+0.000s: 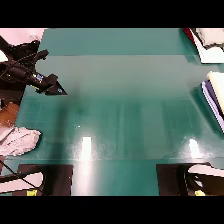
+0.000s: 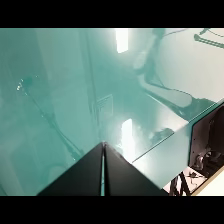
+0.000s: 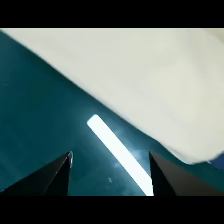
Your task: Fold the shirts.
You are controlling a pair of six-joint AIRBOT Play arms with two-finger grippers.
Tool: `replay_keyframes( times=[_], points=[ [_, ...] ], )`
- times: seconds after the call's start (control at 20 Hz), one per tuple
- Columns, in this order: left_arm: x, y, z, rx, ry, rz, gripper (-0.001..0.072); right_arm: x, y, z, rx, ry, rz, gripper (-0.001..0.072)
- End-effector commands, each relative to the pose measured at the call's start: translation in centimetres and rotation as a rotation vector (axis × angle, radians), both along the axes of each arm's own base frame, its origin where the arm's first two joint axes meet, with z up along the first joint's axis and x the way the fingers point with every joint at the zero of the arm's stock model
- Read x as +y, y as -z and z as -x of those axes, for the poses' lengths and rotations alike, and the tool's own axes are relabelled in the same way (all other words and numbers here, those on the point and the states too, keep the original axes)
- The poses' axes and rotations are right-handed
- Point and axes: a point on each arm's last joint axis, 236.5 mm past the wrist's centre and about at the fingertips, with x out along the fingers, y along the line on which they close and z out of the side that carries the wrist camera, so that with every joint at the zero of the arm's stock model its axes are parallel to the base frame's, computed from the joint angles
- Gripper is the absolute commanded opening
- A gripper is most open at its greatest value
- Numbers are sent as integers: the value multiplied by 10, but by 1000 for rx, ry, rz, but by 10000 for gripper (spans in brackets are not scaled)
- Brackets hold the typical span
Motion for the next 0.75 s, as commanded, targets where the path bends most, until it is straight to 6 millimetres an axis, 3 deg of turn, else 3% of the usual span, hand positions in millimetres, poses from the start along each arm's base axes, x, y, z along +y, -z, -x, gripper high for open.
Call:
replay_keyframes(
  times=[0.0, 0.05, 0.1, 0.2, 0.35, 0.5, 0.6, 0.7],
  points=[
    [0, 0, -1, -3, -6, -1, 25, 77, -60, -62, -279, -185, -53, 523],
    [0, 0, -1, -3, -6, 0, 25, 105, -72, -73, -316, -254, -65, 504],
    [0, 0, -1, -3, -6, 0, 25, 137, -82, -82, -343, -332, -72, 421],
    [0, 0, -1, -3, -5, 0, 24, 196, -95, -89, -362, -482, -63, 40],
    [0, 0, -1, -3, -5, 0, 25, 275, -113, -90, -412, -671, -55, 14],
    [0, 0, -1, -3, -5, 0, 25, 334, -127, -85, -465, -807, -55, 14],
    [0, 0, -1, -3, -6, 0, 24, 358, -131, -82, -483, -864, -64, 14],
    [0, 0, -1, -3, -5, 0, 24, 369, -130, -79, -481, -892, -72, 13]
  ],
)
